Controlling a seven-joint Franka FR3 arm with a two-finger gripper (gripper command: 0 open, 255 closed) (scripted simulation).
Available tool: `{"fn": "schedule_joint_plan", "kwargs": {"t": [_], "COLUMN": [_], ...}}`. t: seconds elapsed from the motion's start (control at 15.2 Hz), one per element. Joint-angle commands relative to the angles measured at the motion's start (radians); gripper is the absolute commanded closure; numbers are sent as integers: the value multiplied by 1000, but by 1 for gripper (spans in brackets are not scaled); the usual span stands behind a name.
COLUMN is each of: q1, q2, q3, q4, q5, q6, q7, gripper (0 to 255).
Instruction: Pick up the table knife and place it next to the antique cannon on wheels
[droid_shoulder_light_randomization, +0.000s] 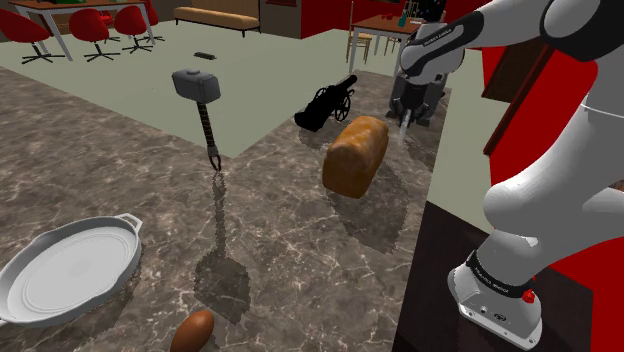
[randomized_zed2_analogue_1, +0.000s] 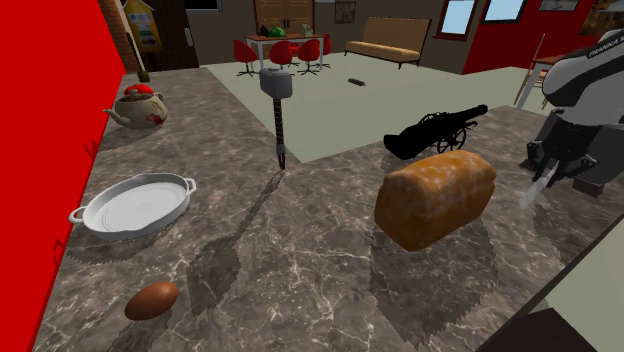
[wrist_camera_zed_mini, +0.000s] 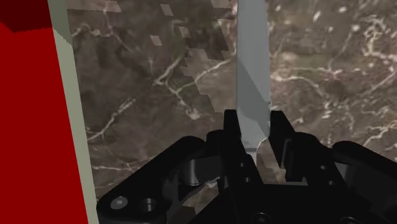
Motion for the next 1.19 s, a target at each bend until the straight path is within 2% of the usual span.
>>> {"fn": "schedule_joint_plan", "kwargs": {"t": [0.0, 0.59, 0.66, 0.99, 1.12], "q1": [0, 1, 1, 1, 0], "q2": [19, 30, 30, 30, -3], "q3": [-1, -2, -2, -2, 1], "q4": [-20, -29, -29, -29, 1], "q5": [-4, -8, -8, -8, 3], "q6": [28, 47, 47, 47, -15], "q7": [3, 5, 5, 5, -2], "gripper": [255, 255, 0, 0, 0]}}
